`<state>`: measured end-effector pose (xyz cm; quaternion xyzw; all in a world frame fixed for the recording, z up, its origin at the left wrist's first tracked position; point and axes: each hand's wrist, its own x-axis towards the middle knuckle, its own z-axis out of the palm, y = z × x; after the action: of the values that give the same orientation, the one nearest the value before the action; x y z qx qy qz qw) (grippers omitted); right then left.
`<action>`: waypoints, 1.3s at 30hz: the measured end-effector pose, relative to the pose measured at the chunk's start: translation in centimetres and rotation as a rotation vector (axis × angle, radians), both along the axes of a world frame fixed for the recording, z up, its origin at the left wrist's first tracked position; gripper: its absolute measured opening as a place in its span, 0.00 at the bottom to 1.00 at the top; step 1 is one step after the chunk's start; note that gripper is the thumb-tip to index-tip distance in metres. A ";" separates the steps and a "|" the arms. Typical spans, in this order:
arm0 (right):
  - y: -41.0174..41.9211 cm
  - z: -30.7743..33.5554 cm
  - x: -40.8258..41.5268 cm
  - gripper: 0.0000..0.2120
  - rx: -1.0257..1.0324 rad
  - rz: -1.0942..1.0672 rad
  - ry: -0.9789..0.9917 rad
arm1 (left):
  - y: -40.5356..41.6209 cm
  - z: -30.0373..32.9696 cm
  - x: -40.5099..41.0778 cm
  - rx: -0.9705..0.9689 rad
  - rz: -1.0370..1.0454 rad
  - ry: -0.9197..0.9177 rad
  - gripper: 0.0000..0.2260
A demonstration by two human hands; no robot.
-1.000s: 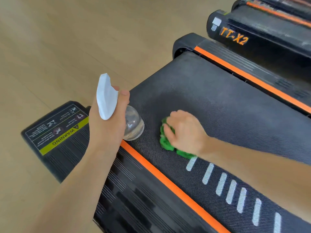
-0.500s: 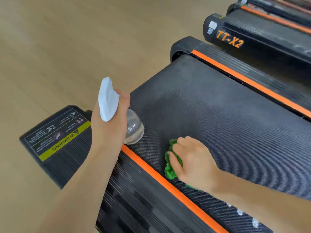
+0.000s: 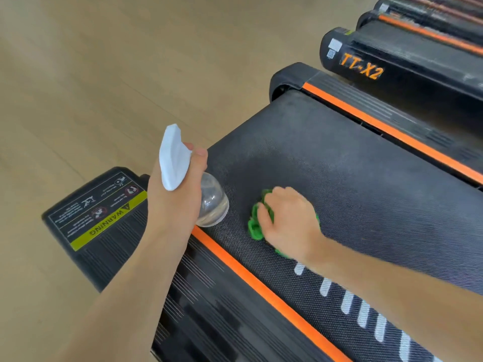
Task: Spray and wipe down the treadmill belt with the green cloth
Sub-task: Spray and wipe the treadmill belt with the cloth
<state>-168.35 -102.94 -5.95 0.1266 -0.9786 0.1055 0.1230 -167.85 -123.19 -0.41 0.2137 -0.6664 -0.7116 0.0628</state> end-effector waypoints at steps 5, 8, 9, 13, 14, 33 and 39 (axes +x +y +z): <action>2.1 0.1 5.7 0.14 0.001 0.418 0.035 | -0.1 0.2 -0.1 0.013 0.048 0.009 0.10; 0.9 -0.5 1.6 0.14 0.030 0.447 0.100 | -1.0 0.4 -0.6 -0.011 0.119 0.049 0.10; 0.2 -0.8 -0.3 0.14 0.034 0.411 0.120 | -1.3 0.5 -0.6 -0.014 0.142 0.062 0.11; -4.8 -1.2 -8.9 0.16 -0.020 0.044 0.130 | -2.3 0.8 -1.1 -0.020 0.171 0.131 0.16; -6.1 -0.9 -10.4 0.16 -0.032 -0.047 0.099 | -2.5 0.8 -1.1 -0.019 0.168 0.142 0.15; -9.5 -1.2 -5.6 0.17 -0.074 0.327 0.157 | -4.2 0.5 -1.5 0.018 0.292 0.225 0.11; -10.3 -0.6 -4.7 0.18 -0.102 0.286 0.099 | -5.0 2.9 -1.4 0.017 0.276 0.087 0.09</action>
<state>-173.04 -113.22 -6.55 0.2632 -0.9368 0.1649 0.1611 -169.24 -128.21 2.45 0.2729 -0.6213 -0.7104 0.1869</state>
